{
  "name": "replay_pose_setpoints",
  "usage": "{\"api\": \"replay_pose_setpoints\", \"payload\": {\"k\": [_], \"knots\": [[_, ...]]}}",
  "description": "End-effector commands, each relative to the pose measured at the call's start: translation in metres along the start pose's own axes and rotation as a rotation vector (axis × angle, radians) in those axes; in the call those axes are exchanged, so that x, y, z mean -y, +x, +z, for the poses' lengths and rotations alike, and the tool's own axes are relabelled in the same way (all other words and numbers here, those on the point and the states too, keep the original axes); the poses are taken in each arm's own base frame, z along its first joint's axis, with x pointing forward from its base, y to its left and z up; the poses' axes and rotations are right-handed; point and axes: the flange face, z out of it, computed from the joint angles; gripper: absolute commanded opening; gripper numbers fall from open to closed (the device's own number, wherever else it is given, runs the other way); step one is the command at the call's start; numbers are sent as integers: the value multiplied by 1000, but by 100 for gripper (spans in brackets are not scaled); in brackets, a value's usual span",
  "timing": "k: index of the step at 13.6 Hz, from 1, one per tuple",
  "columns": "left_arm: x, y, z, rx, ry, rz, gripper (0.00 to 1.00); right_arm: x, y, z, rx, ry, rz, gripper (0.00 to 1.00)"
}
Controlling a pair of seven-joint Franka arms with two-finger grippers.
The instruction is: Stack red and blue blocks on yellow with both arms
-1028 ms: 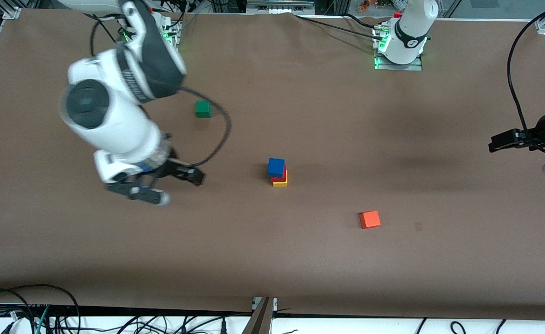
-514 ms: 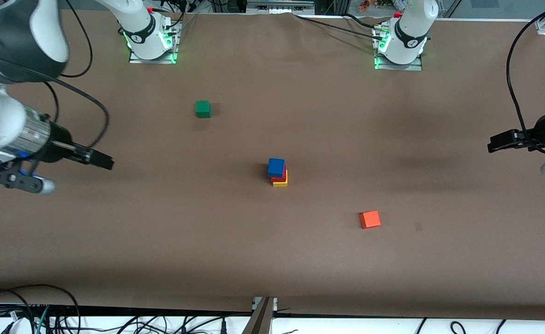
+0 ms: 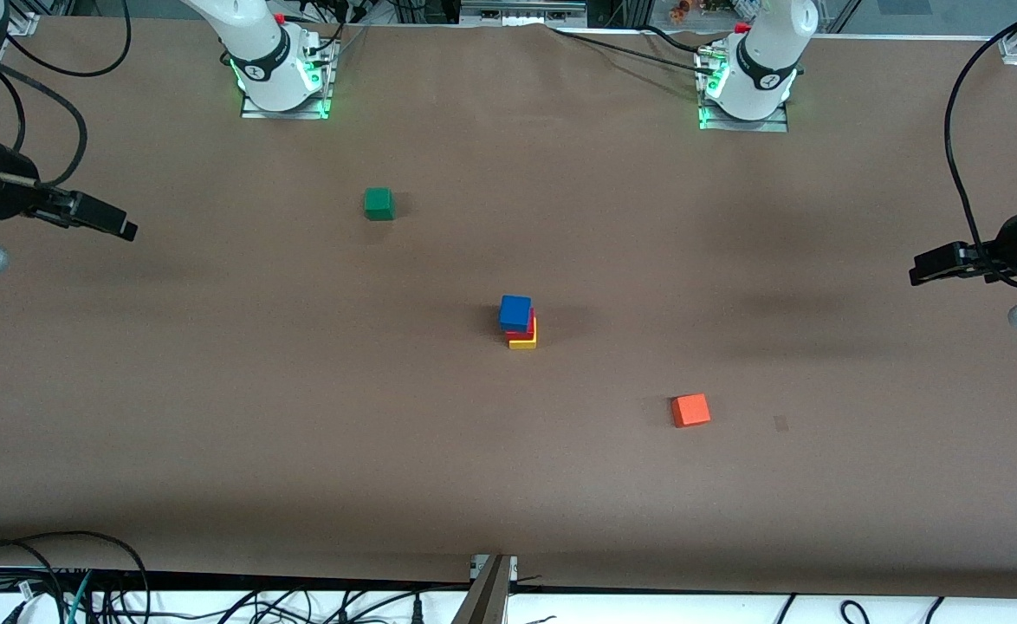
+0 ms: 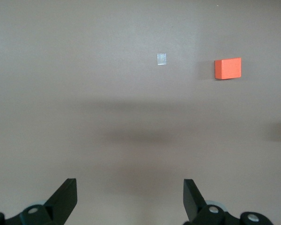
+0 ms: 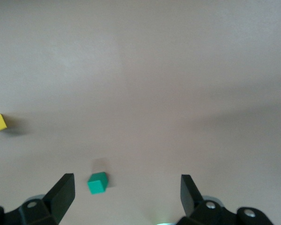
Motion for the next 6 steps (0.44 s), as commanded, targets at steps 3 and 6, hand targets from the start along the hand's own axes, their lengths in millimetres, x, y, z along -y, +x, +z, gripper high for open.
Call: {"api": "replay_pose_setpoints", "payload": {"k": [3,6], "knots": [[0,0,-2,-11,-18,19,100,8,-9,-1,-27,-46,-95,100],[1,0,-2,-11,-16,19,100,8,-9,-3,-27,-47,-96,100]]}}
